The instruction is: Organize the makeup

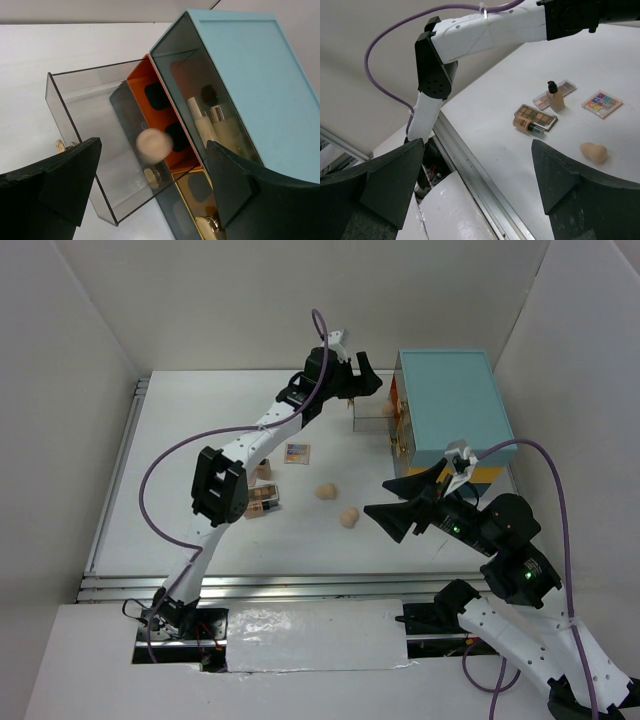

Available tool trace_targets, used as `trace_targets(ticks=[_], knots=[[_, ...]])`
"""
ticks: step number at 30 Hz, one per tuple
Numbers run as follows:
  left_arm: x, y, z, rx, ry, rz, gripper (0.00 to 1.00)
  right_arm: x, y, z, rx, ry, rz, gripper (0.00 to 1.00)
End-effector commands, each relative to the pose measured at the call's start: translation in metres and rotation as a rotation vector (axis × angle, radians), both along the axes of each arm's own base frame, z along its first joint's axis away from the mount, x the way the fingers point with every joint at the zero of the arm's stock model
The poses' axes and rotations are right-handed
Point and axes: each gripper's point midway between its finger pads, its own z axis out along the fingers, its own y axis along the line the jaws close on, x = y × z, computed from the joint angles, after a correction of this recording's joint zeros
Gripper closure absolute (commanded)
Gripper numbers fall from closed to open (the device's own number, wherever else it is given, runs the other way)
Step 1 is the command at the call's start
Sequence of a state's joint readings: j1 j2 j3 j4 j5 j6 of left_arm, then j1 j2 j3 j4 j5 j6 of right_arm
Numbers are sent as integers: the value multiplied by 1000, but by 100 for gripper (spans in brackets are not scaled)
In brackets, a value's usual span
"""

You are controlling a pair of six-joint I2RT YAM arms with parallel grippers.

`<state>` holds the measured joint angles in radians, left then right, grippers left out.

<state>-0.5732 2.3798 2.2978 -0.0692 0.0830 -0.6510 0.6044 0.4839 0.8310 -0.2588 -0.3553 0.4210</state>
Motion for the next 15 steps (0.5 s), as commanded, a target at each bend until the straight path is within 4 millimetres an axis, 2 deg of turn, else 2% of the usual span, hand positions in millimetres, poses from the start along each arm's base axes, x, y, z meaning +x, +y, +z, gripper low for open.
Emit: trace_targets(ticks=[1,2,3,5,6,7,8,9,10,11,12,13,14,15], knots=[[8,-3,45,-82,-125,-8,0,-2,1,12,23,-60,9,5],[9,-1,42,-74,-122,2,1,-3,1,11,23,-59,11,5],[5,3,56,-81,-139,9,1,-2,0,12,24,-62,5,5],[1,13,46,-23,-118,57,1,-2,-1,12,23,-62,2,5],[-9,22,67,-6,-150,73,1,-2,-1,12,23,-64,0,5],[-15,27,48,58,-110,108,1,-2,-2,13,24,-65,-2,5],[-16,41,48,104,-105,180,1,-3,-2,13,26,-67,1,5],[-28,54,48,170,-86,203,1,-3,-2,13,26,-67,-2,5],[-37,58,28,231,-51,210,1,-3,-2,13,24,-67,1,5],[-46,63,23,275,-44,217,1,-3,-2,13,25,-66,1,5],[-62,74,6,358,-22,227,1,-4,-2,13,25,-69,1,5],[-71,77,-3,394,-16,224,1,-4,-1,13,25,-67,6,5],[-81,82,1,405,-21,217,1,-4,-1,13,26,-68,6,5],[-95,84,-30,460,26,171,1,-4,-1,13,25,-66,6,4]])
